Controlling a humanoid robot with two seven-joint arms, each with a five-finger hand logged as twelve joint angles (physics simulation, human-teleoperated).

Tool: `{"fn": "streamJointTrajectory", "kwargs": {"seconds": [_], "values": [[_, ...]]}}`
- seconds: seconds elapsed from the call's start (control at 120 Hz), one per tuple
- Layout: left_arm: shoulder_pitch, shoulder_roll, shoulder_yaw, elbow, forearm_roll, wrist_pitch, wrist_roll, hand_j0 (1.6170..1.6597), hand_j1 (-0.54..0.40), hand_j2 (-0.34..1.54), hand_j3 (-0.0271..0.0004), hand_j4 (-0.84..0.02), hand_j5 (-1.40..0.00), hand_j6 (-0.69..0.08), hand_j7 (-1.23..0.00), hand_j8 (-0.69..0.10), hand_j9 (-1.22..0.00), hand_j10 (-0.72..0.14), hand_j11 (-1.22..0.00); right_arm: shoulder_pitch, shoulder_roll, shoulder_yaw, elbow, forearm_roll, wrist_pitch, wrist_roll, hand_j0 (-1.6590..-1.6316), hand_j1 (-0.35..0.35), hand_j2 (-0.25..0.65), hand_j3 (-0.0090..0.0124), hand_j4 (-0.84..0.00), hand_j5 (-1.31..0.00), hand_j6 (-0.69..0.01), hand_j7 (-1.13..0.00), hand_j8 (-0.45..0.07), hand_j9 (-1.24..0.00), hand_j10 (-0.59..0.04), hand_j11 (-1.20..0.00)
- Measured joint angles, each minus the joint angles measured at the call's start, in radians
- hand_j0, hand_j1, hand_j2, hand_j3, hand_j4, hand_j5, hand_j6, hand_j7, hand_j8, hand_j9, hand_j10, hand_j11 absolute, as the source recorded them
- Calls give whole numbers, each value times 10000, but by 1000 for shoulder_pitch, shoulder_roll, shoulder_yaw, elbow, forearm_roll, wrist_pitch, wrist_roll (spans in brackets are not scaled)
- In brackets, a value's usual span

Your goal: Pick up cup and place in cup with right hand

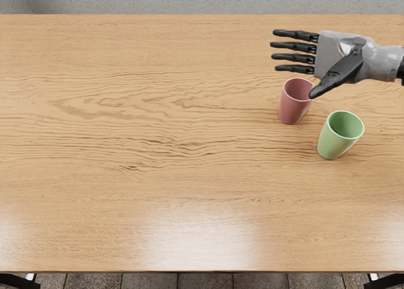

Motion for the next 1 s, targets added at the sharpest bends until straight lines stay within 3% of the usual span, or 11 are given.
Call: {"fn": "streamJointTrajectory", "kwargs": {"seconds": [0.125, 0.192, 0.233, 0.35, 0.483, 0.608, 0.75, 1.0], "values": [[0, 0, 0, 0, 0, 0, 0, 16581, 3490, 1, -1, -2, -2, -2, -1, -2, -1, -1, -1, 51, 44, 3, 4, -87, 0, -33, -16581, -3203, -42, 0, -234, -317, -228, -319, -231, -317, -234, -317], [0, 0, 0, 0, 0, 0, 0, 16581, 3490, 1, -1, -2, -2, -3, -1, -3, -1, -2, -1, 113, 70, -1, 4, -291, 0, -45, -16581, -3218, -38, 0, -224, -301, -219, -303, -221, -301, -224, -301], [0, 0, 0, 0, 0, 0, 0, 16581, 3490, 1, -1, -2, -2, -3, -1, -3, -1, -2, -1, 159, 84, -13, 3, -422, 0, -73, -16581, -3226, -38, 0, -220, -292, -217, -293, -218, -292, -219, -292], [0, 0, 0, 0, 0, 0, 0, 16581, 3490, 1, -1, -2, -1, -3, -1, -3, -1, -2, -1, 283, 111, -139, -12, -710, -22, -122, -16581, -3246, -36, 0, -213, -272, -213, -272, -211, -271, -210, -271], [-6, 0, 0, 0, 0, 0, 0, 16581, 3490, 0, 0, -3, -1, -3, -1, -3, -1, -2, -1, 337, 178, -258, -43, -898, -117, -139, -16581, -3232, -38, 0, -236, -290, -242, -288, -237, -289, -231, -288], [-6, 0, 0, 0, 0, 0, 0, 16581, 3490, 0, 0, -3, -1, -3, -1, -3, -1, -2, -1, 362, 242, -341, -91, -991, -186, -143, -16581, -3115, -58, 0, -340, -418, -349, -415, -342, -416, -334, -416], [-6, 0, 0, 0, 0, 0, 0, 16581, 3491, 0, 0, -3, -1, -3, -1, -3, 0, -2, 0, 371, 302, -405, -149, -1026, -245, -145, -16581, -2387, -178, 0, -954, -1208, -966, -1204, -956, -1206, -946, -1205], [-6, 0, 0, 0, 0, 0, 0, 16581, 3491, 0, 0, -3, -1, -3, -1, -3, 0, -2, 0, 348, 322, -443, -167, -1038, -367, -145, -16581, -1666, -294, 0, -1560, -1991, -1574, -1987, -1563, -1990, -1552, -1989]]}}
